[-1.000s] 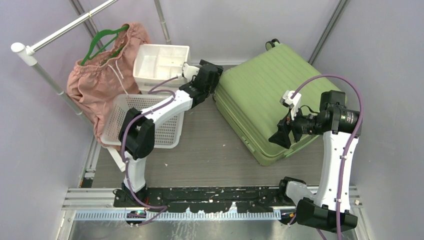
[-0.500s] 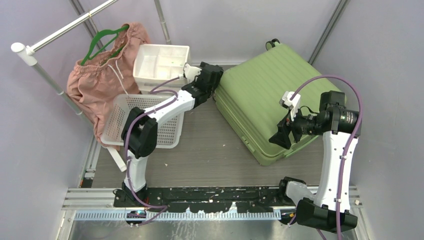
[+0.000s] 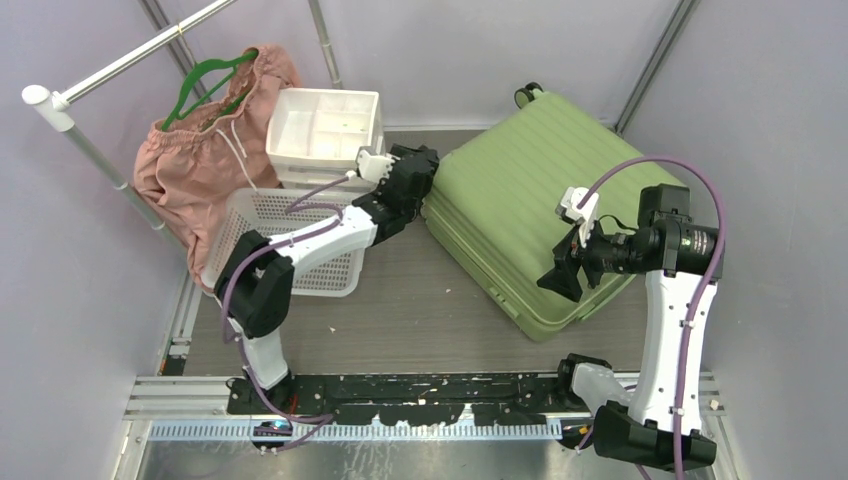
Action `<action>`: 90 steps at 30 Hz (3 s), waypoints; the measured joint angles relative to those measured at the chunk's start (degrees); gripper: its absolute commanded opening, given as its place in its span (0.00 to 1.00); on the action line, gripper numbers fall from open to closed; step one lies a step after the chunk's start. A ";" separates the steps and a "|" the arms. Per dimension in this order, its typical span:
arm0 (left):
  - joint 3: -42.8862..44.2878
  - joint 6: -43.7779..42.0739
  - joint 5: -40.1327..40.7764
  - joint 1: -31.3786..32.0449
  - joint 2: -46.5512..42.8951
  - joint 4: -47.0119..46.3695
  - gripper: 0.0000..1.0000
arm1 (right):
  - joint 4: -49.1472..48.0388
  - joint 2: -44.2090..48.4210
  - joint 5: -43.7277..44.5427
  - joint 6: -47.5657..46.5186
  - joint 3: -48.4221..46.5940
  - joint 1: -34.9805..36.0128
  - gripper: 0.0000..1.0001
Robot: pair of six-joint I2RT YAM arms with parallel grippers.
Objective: Open, take out, and arrange the luggage
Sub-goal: Adjust the luggage at the center of the board.
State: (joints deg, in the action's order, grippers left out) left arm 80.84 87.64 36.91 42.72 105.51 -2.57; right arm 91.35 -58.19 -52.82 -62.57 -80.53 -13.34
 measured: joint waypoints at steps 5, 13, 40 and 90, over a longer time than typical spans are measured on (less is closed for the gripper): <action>-5.53 0.04 1.55 1.55 -4.33 -1.11 0.21 | -0.02 0.22 -0.42 0.70 -1.49 2.34 0.70; -12.39 -3.41 4.81 4.79 -10.99 -0.55 0.32 | -0.02 1.11 -1.49 3.96 -1.55 9.05 0.40; -39.56 -39.30 -6.62 10.40 -56.30 4.52 0.72 | -5.18 12.63 29.64 20.68 18.03 36.79 0.29; -57.79 -75.73 -25.90 18.43 -6.82 -72.13 0.56 | -30.18 6.27 8.90 22.62 29.11 24.00 0.61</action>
State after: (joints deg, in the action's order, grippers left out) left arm 23.05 11.90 11.00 61.14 98.70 -74.70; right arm 61.17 -51.92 -43.92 -39.94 -51.42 10.66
